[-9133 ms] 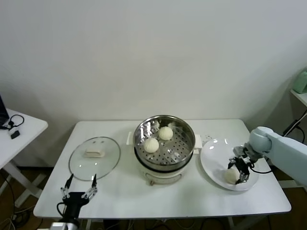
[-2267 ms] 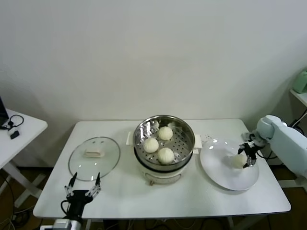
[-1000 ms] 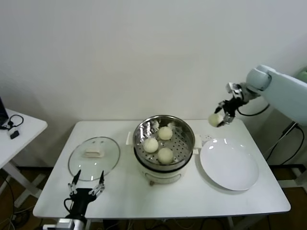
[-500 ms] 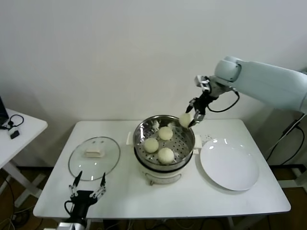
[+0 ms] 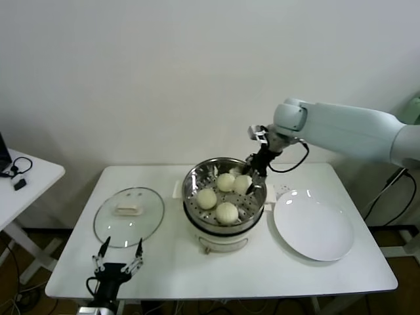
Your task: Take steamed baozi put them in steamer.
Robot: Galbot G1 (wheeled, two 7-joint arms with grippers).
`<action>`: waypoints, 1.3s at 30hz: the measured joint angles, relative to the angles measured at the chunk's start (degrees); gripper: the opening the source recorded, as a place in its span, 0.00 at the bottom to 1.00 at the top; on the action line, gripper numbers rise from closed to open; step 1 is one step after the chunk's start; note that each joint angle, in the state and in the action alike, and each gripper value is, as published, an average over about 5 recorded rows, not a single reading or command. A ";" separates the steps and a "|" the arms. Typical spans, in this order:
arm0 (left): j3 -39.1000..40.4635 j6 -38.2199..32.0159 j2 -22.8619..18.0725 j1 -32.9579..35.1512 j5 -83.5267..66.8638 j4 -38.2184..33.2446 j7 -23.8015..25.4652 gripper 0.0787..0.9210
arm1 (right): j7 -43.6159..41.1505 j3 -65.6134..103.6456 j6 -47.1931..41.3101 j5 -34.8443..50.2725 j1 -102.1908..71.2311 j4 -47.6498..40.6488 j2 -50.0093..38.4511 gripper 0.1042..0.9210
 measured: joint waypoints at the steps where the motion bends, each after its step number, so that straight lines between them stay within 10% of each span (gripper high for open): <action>1: -0.02 0.00 -0.01 -0.03 -0.05 0.05 -0.01 0.88 | 0.02 -0.05 -0.01 -0.13 -0.39 -0.18 0.19 0.74; 39: 0.07 0.29 0.05 -0.60 -0.96 1.03 -0.25 0.88 | -0.61 0.98 1.09 -5.03 -6.31 -6.33 2.70 0.88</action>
